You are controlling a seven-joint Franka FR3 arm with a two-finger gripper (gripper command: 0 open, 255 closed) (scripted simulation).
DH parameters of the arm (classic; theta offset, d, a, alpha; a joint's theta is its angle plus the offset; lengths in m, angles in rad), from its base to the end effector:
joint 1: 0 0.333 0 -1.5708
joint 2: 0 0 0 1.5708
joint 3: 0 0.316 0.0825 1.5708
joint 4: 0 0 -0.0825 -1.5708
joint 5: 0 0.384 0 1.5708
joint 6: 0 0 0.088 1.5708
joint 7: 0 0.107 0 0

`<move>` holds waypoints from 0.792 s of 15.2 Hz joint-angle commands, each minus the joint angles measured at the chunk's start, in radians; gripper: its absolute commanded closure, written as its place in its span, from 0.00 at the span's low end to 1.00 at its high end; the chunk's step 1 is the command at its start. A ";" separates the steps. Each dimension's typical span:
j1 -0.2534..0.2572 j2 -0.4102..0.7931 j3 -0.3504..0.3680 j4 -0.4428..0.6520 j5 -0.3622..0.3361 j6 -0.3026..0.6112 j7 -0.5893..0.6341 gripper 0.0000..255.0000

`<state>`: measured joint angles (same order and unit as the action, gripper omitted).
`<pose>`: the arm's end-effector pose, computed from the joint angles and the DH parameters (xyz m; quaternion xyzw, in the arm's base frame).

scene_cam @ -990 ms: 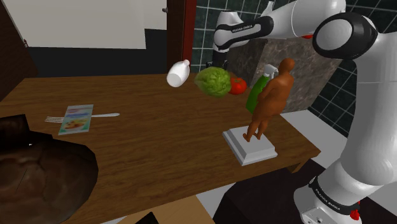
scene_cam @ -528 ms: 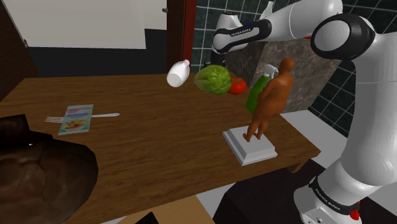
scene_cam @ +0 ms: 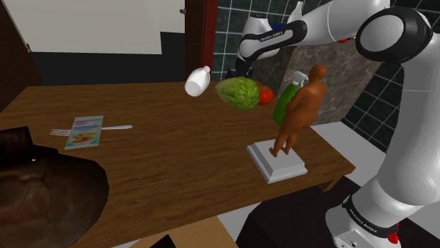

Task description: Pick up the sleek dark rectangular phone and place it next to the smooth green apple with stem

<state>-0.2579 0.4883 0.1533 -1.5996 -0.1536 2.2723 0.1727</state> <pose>0.6958 -0.0920 0.3695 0.9893 -0.1062 0.0964 0.0250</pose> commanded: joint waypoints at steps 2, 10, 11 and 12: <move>0.020 0.064 -0.004 0.148 0.001 -0.257 -0.003 0.00; 0.022 0.045 -0.001 0.180 0.005 -0.307 -0.006 0.00; 0.022 0.045 -0.001 0.180 0.005 -0.307 -0.006 0.00; 0.022 0.045 -0.001 0.180 0.005 -0.307 -0.006 0.00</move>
